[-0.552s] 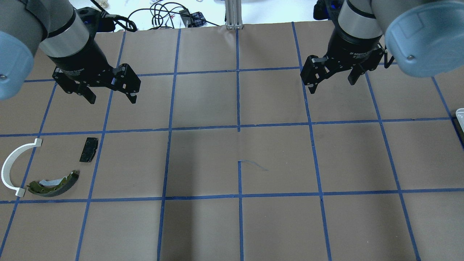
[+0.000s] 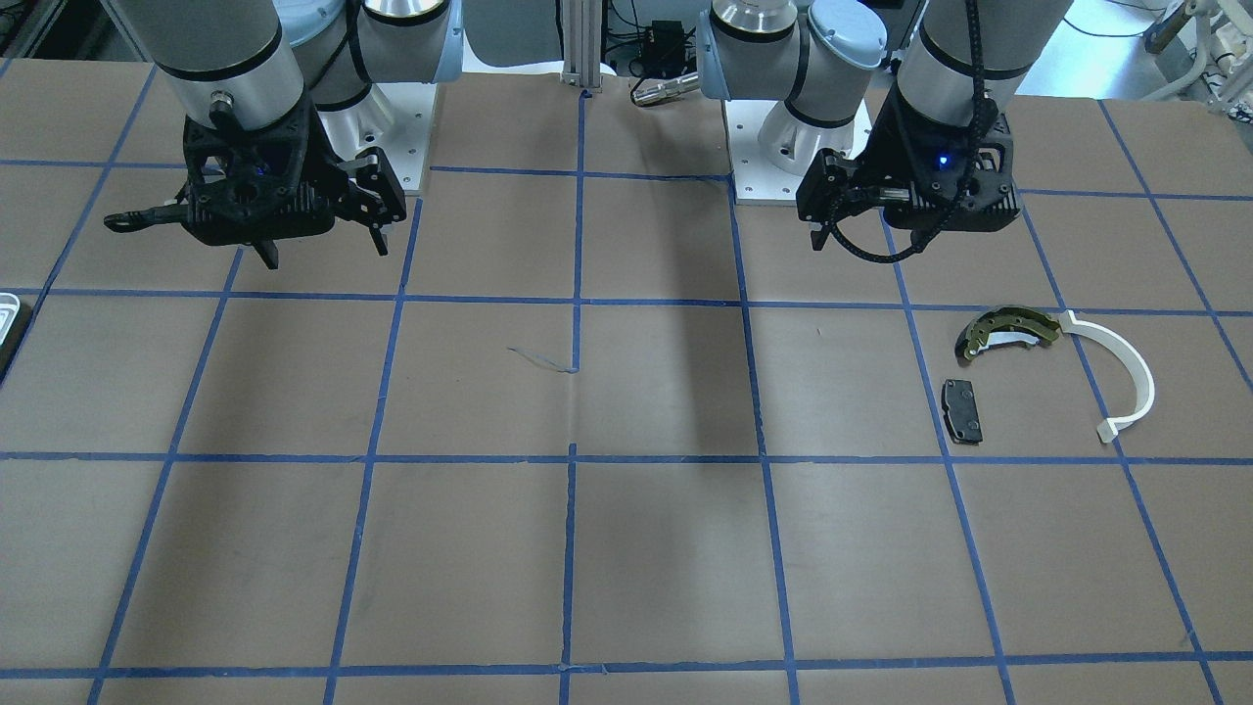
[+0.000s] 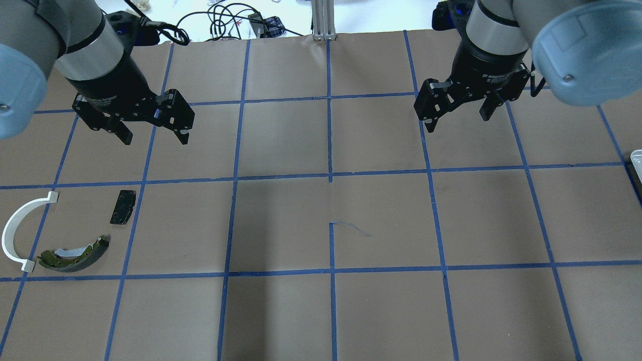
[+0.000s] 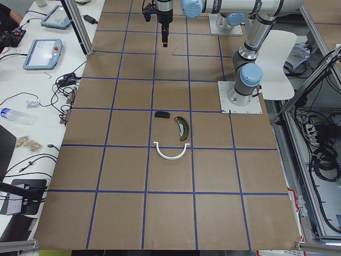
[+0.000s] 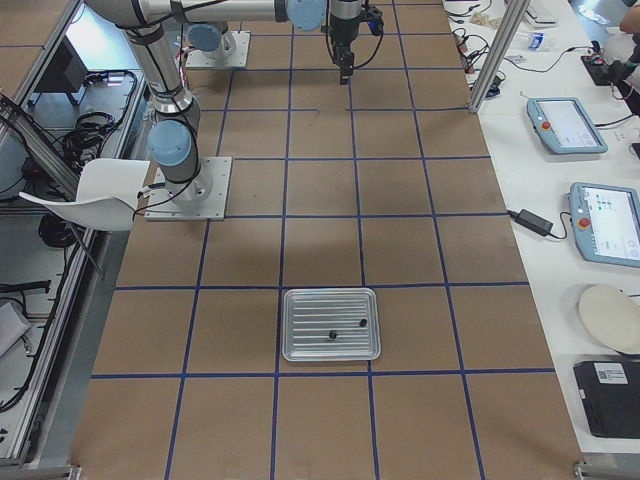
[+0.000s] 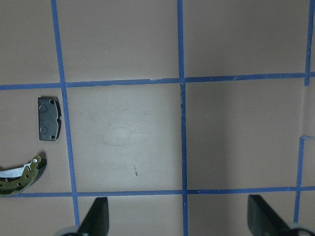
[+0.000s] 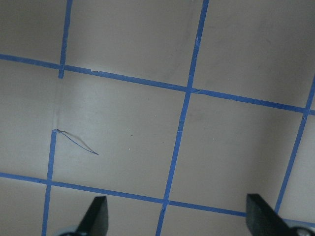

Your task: Place bearing gear from tray to pile

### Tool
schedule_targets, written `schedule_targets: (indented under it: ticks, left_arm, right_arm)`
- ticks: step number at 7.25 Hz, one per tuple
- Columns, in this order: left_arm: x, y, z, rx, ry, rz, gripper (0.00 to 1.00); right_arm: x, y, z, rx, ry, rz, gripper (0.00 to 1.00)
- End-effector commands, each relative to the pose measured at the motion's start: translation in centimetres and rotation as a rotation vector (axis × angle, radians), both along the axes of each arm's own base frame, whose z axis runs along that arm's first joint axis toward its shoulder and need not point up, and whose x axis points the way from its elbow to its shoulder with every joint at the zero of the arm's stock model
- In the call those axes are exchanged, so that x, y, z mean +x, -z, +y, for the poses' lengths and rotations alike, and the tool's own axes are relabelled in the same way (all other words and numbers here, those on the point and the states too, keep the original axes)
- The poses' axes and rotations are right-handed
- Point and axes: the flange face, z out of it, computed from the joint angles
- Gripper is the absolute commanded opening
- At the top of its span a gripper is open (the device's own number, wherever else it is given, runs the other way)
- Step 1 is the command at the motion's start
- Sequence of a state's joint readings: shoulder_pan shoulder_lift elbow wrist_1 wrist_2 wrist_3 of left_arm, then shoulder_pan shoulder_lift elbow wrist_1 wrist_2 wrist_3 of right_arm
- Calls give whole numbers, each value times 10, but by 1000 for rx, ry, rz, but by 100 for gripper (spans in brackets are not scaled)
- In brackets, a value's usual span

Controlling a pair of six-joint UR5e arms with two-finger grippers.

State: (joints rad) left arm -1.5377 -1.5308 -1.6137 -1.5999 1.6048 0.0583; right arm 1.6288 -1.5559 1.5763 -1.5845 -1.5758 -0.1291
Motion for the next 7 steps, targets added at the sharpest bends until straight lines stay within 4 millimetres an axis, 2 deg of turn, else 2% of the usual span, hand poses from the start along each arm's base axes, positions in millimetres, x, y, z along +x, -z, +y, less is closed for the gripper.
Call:
schedule_targets:
  ticks: [1,2,4,5,6,7]
  left_arm:
    - [0,1,0,2,1,0,100]
    - [0,1,-1,2,1,-1,100]
    - [1,3,0,4,4,-6,100]
    - [1,3,1,3,3,-3,100]
    - [1,3,0,3,3,-3,100]
    - [0,4,0,5,2,-1,100]
  right_arm:
    - [-20,-1,-8,-33,17,18,100]
    - [-72,3,-17,-7,29,47,100]
    - [-207,3,-22,9,-12,51,100]
    - [-275,6,-10,32,21,44,100]
    - [-341,13,6,58,-22,43,98]
    - [-405,45,6,77,-85,20,97]
